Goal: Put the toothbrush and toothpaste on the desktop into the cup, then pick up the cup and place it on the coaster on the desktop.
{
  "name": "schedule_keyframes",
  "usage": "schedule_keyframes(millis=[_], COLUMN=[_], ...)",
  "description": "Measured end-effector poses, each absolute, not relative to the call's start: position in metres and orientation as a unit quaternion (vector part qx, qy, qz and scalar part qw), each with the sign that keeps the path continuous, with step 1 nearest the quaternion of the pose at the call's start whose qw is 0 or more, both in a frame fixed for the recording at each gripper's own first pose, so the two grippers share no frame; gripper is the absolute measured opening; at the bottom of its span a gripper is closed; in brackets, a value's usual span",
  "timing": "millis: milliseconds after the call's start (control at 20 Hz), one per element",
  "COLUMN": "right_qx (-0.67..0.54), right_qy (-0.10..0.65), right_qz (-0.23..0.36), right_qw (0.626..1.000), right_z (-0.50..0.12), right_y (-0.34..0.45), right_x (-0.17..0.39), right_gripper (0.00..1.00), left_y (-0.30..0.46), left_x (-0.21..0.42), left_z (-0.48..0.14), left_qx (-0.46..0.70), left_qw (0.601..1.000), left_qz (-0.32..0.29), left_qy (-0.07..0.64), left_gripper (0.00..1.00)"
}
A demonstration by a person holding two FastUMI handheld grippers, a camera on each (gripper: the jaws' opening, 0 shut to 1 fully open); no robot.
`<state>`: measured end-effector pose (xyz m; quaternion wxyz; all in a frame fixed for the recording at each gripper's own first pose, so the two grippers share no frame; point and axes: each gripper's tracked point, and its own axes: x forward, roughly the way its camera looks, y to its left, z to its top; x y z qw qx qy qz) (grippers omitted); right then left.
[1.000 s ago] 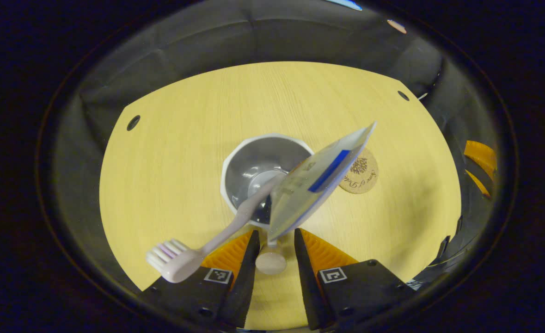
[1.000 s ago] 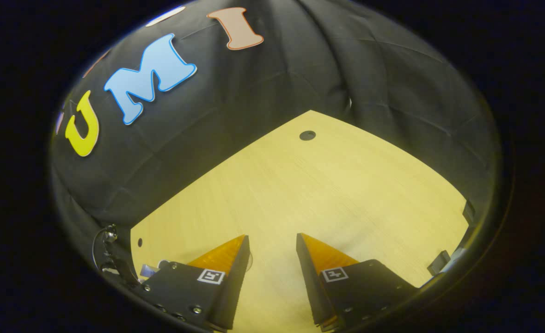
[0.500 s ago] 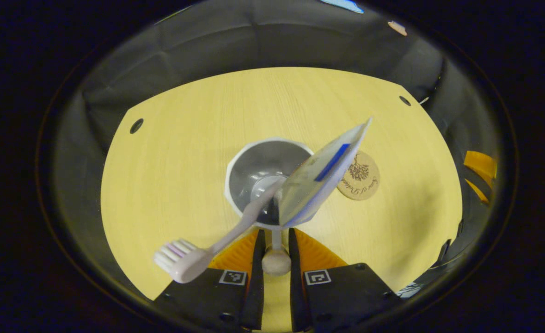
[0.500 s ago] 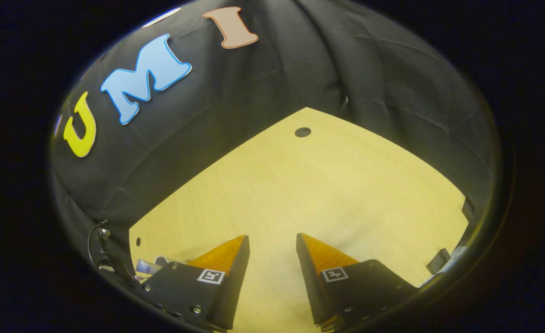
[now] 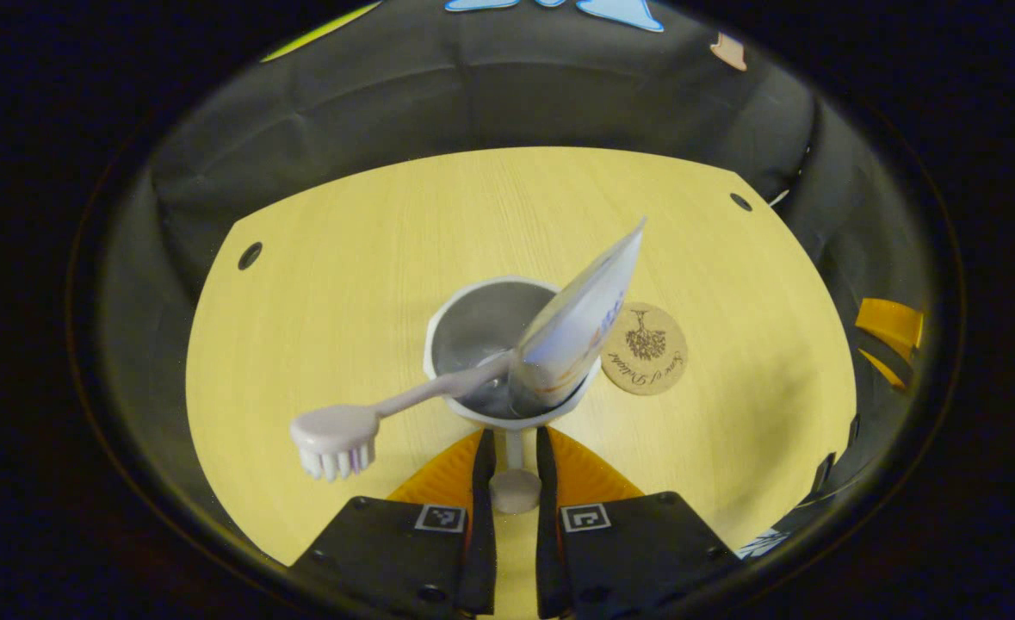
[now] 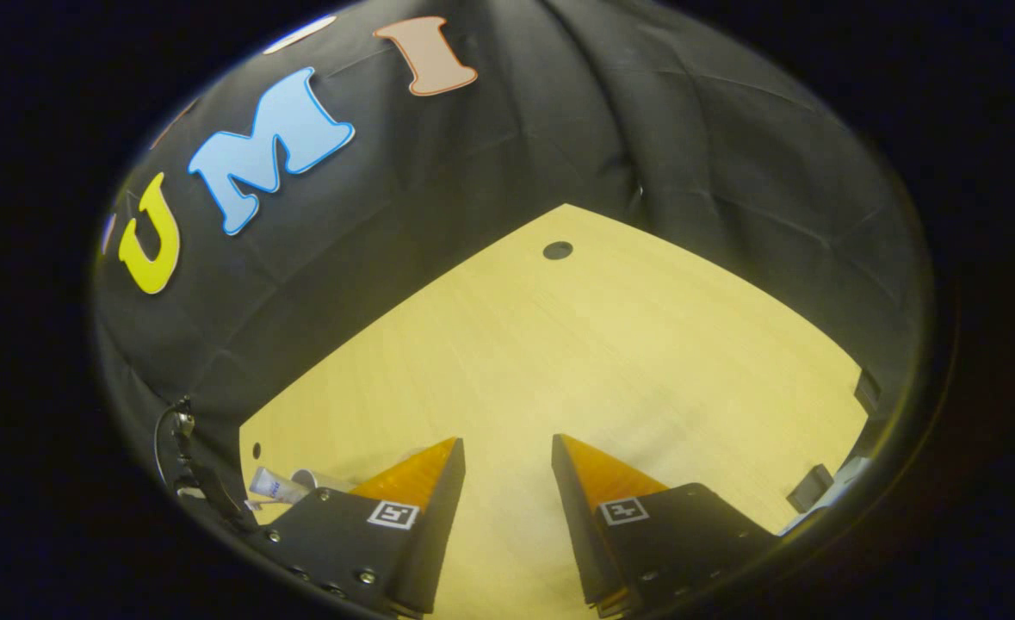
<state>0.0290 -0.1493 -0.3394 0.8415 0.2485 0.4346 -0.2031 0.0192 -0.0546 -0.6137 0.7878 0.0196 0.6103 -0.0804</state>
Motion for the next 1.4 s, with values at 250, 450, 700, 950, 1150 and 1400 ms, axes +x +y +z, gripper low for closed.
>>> schedule_keyframes(millis=[250,450,700,950,1150,1400], right_qx=[0.247,0.248,0.244,0.247,0.251,0.260], right_qy=[0.433,0.430,0.429,0.427,0.425,0.424], right_qz=[-0.213,-0.215,-0.218,-0.235,-0.253,-0.269], right_qw=[0.840,0.841,0.842,0.838,0.832,0.825], right_z=[-0.338,-0.337,-0.336,-0.332,-0.333,-0.332], right_y=[-0.157,-0.160,-0.167,-0.191,-0.213,-0.237], right_x=[0.024,0.020,0.013,-0.004,-0.017,-0.033], right_gripper=[0.61,0.60,0.61,0.61,0.61,0.61], left_y=[-0.059,-0.073,-0.107,-0.143,-0.169,-0.184], left_x=[0.029,0.036,0.050,0.060,0.053,0.040], left_z=[-0.610,-0.606,-0.602,-0.600,-0.610,-0.624], left_qx=[0.019,0.035,0.039,0.049,0.043,0.050], left_qw=[0.803,0.807,0.811,0.810,0.802,0.795], left_qz=[-0.087,-0.104,-0.126,-0.153,-0.165,-0.163], left_qy=[0.589,0.580,0.571,0.564,0.572,0.582], left_gripper=[0.26,0.26,0.26,0.26,0.26,0.26])
